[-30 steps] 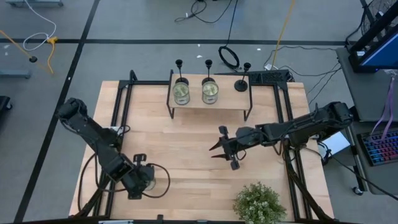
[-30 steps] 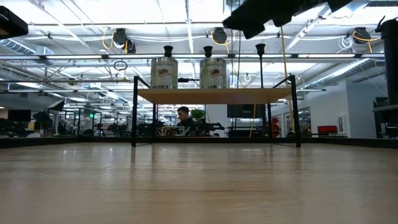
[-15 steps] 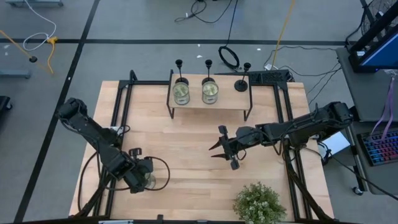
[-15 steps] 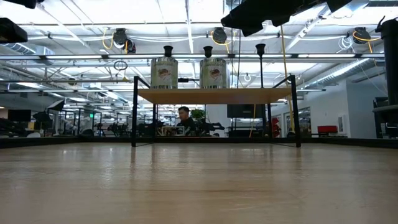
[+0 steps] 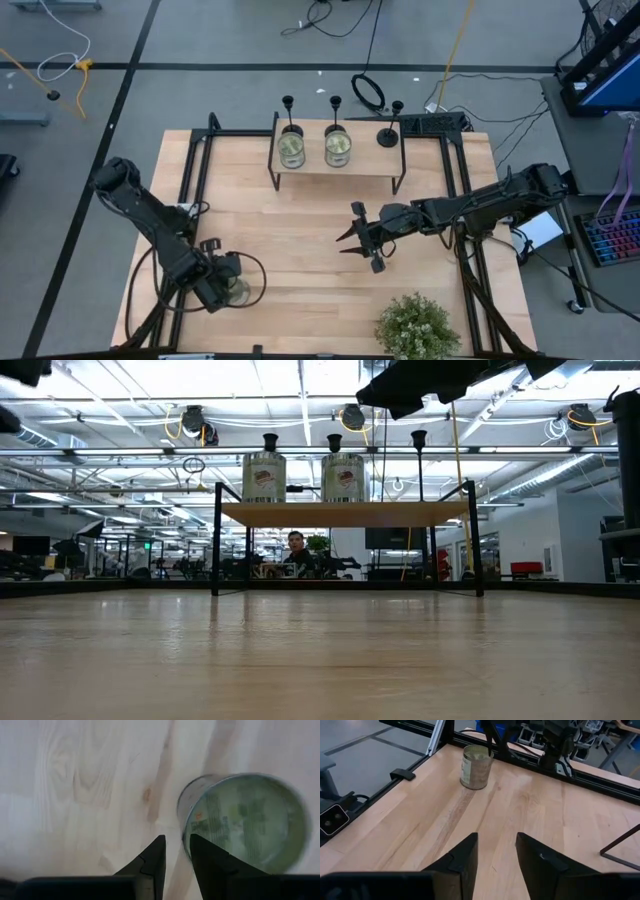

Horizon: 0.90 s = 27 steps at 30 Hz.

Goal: Pick & Place candle stick holders
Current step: Put the scented candle on the shelf

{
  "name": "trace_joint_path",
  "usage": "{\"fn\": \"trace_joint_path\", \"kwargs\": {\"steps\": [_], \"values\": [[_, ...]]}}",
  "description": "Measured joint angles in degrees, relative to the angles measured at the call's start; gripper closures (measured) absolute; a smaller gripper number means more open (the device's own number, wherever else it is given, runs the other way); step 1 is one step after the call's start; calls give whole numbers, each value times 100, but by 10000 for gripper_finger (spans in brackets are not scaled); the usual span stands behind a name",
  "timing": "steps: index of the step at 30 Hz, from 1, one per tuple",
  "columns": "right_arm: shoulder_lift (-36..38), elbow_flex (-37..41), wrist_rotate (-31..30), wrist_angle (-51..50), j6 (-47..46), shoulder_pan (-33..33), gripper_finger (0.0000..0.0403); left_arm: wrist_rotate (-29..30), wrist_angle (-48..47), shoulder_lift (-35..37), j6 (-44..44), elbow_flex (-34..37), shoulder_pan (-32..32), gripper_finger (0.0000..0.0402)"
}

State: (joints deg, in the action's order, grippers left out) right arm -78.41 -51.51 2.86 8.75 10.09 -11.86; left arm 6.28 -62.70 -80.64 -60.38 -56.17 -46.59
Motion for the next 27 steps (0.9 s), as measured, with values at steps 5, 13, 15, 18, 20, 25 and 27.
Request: {"fn": "trace_joint_path", "kwargs": {"steps": [5,13,15,18,20,25,27], "values": [[0,0,10,-7,0,0,277,-350,-2,13,-886,333,-27,309],[0,-2,10,-11,2,0,277,-638,125,13,-906,361,28,310],[0,-2,12,-17,2,0,277,-685,145,13,-1080,361,101,310],[0,-2,12,-20,2,0,277,-825,185,20,-1155,368,206,314],[0,-2,12,-22,2,0,277,-861,260,20,-1132,370,268,333],[0,-2,12,-31,4,0,277,-917,294,17,-900,374,412,392],[0,-2,12,-27,41,0,277,-799,336,14,-823,374,476,389]]}}
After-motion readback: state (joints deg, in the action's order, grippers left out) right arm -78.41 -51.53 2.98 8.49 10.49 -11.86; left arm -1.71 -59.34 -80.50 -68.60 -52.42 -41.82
